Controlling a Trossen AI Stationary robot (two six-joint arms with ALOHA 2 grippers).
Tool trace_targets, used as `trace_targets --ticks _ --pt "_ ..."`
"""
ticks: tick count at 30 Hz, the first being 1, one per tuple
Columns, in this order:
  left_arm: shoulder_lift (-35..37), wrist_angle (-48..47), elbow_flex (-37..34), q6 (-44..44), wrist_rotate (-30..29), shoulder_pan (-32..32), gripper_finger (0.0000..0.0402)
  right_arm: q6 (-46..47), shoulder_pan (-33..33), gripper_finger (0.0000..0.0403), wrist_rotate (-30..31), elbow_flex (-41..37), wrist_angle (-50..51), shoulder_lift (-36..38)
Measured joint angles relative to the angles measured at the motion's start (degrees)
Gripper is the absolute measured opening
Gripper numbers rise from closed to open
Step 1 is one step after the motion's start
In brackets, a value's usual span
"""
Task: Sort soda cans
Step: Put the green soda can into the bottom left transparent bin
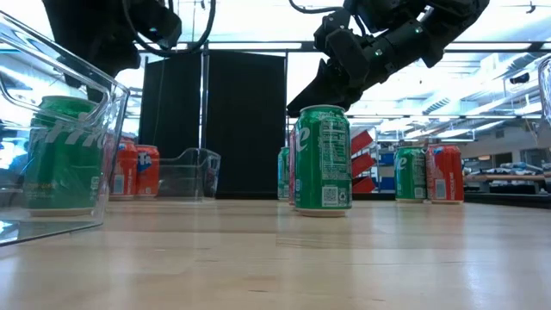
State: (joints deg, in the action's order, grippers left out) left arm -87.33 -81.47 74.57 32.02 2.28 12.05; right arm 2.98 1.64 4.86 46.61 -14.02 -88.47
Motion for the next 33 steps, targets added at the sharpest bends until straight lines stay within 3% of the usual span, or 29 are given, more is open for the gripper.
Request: trace_targets --ticks 13,19,28,33 --pt "0.15 4.58 -10.09 -2.0 1.27 0.02 0.0333 -0.11 -0.01 0.0106 -0.04 0.0 0.24 0.0" --pt "0.07 4.35 -9.32 -7.56 0.06 0.26 0.0291 -0.02 -0.01 0.0106 -0.06 0.0 0.22 0.0" --pt "-0.15 -4.8 2.64 -13.62 -5.39 1.32 0.0283 -0.04 -0.01 0.0106 -0.04 0.0 0.0 0.0" --pt "-0.11 -8.62 12.2 -11.76 -3.57 3.14 0.0283 -0.01 0.0 0.0106 -0.04 -0.01 0.02 0.0"
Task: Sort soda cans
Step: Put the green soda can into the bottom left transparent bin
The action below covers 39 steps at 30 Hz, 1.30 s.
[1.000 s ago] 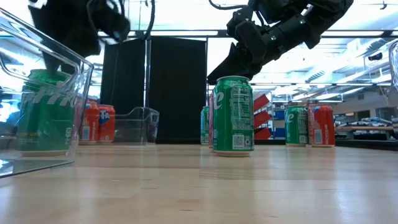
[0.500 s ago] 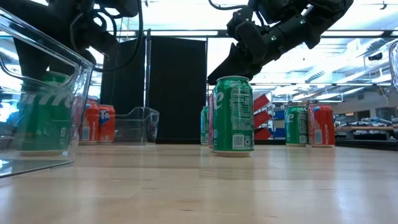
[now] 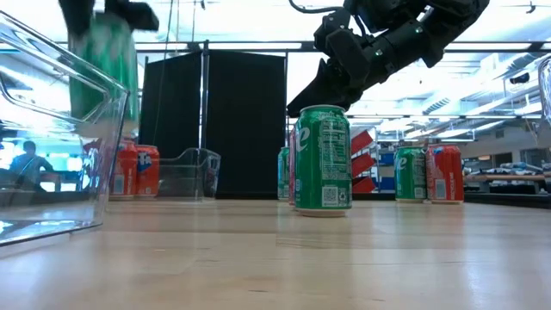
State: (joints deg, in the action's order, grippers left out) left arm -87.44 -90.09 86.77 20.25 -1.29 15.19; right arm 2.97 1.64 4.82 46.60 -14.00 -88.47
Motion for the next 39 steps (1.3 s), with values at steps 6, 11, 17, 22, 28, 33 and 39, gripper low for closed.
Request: trace_targets --ticks 6,11,17,22,28,33,39 --pt "0.04 0.03 7.04 6.8 5.8 6.3 0.0283 -0.05 0.1 0.0106 0.0 -0.01 1.23 0.0" --pt "0.07 0.04 6.36 16.15 7.12 11.67 0.0283 -0.05 0.1 0.0106 0.0 0.0 1.23 0.0" --pt "0.09 -0.02 1.83 27.36 11.04 18.75 0.0283 -0.07 0.1 0.0106 0.0 0.01 1.23 0.0" --pt "1.6 0.15 -4.44 34.17 11.74 23.88 0.0283 -0.12 0.1 0.0106 0.0 0.0 1.23 0.0" --pt "2.95 1.51 -13.85 36.7 14.46 26.96 0.0283 -0.16 0.1 0.0106 0.0 0.01 1.23 0.0" --pt "3.04 9.26 -20.85 32.71 14.44 26.92 0.0283 -0.16 0.1 0.0106 0.0 0.01 0.94 0.0" --pt "3.3 11.04 -25.24 31.43 16.02 26.83 0.0283 0.03 0.11 0.0106 0.01 0.0 0.88 0.0"
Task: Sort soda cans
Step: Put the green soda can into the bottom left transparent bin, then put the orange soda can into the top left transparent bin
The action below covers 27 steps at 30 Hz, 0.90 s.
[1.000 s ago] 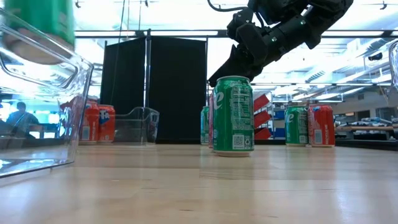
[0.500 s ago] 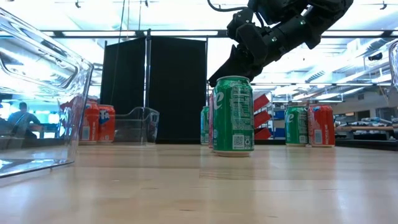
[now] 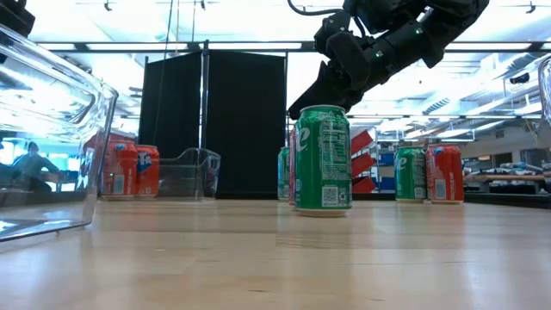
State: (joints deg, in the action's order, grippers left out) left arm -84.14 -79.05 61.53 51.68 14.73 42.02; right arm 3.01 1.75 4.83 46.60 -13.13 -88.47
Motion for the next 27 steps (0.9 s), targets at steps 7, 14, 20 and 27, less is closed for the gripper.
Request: trace_targets --ticks 7,14,20,27 --pt "-0.09 -0.1 -0.14 0.07 0.12 0.0 0.0283 0.22 -0.01 0.0106 -0.01 0.0 -0.07 0.0" --pt "-0.41 -0.52 -0.47 1.09 1.46 -0.08 0.0382 0.24 0.01 0.0106 -0.01 0.0 -0.13 0.0" --pt "-0.39 -1.35 -0.42 1.42 5.34 -0.14 0.0341 -0.06 0.01 0.0106 0.01 0.01 -1.72 0.0" --pt "-0.37 -2.13 -0.21 2.48 11.89 -0.33 0.033 -0.27 0.31 0.0106 0.01 -0.01 -1.84 0.0"
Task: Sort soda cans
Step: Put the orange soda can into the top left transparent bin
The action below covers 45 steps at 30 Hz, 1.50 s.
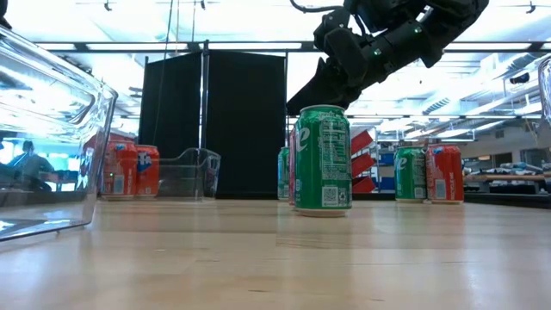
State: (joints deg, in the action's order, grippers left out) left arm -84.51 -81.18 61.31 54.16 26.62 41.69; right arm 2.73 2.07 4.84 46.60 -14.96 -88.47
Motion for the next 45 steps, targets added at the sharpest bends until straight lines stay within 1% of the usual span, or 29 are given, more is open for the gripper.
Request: trace_targets --ticks 6,10,16,20,22,25,28,30,32,34,37,39,41,43,44,45 --pt "0.02 -0.16 4.07 0.23 -0.03 0.0 0.0331 -0.15 0.0 0.011 0.0 0.6 0.18 0.02" --pt "0.02 0.01 9.04 0.94 -3.49 -0.02 0.0331 -0.25 0.0 0.0125 0.0 1.3 0.48 0.02" --pt "0.04 0.52 17.18 1.62 -15.66 -0.02 0.0331 -0.39 0.0 0.0157 0.0 2.96 2.41 0.02" --pt "0.07 0.61 20.75 1.79 -22.53 -0.04 0.0331 -0.38 0.0 0.0176 0.0 3.29 2.53 0.04" --pt "0.09 0.99 21.57 2.02 -26.56 -0.03 0.0331 -0.38 0.0 0.0183 0.0 3.29 2.79 0.04" --pt "0.11 4.56 21.65 2.88 -33.08 0.0 0.0331 -0.36 0.0 0.0193 0.07 3.29 3.7 0.28" --pt "-0.44 10.17 21.67 2.77 -43.51 -0.27 0.033 -0.32 0.0 0.0206 1.44 3.29 6.1 2.14" --pt "-1.25 12.67 21.67 -1.29 -49.85 -1.0 0.0328 0.3 0.0 0.0215 2.02 3.3 7.75 3.96" --pt "-2.06 12.32 21.67 -4.26 -53.19 -2.08 0.0318 1.4 -0.16 0.0224 2.02 3.31 9.66 5.54" --pt "-2.58 12.64 20.84 -5.86 -56.07 -3.14 0.0299 2.86 -0.52 0.0233 1.97 3.31 11.44 6.62" --pt "-2.62 12.95 16.75 -8.07 -61.95 -3.95 0.0244 4.95 -1.56 0.0248 1.77 3.34 12.71 6.75" --pt "-2.26 13.26 13.03 -9.76 -65.15 -4.61 0.0188 5.04 -2.24 0.0257 2.04 3.34 13.06 5.93" --pt "-1.21 14.02 9.24 -11.79 -66.55 -5.87 0.0117 5.25 -2.83 0.0266 4.45 3.31 13.58 5.07" --pt "0.53 18.32 5.79 -13.7 -69.08 -7.52 0.0043 6.14 -2.93 0.0275 6.16 3.25 14.68 4.8" --pt "1.83 21.13 4.04 -15.32 -69.88 -8.26 0.0023 6.92 -2.87 0.0279 6.63 3.27 14.35 4.57" --pt "3.61 24.72 2.07 -17.8 -70.58 -8.95 0.0015 7.79 -2.83 0.0283 6.76 3.29 14.6 4.47"
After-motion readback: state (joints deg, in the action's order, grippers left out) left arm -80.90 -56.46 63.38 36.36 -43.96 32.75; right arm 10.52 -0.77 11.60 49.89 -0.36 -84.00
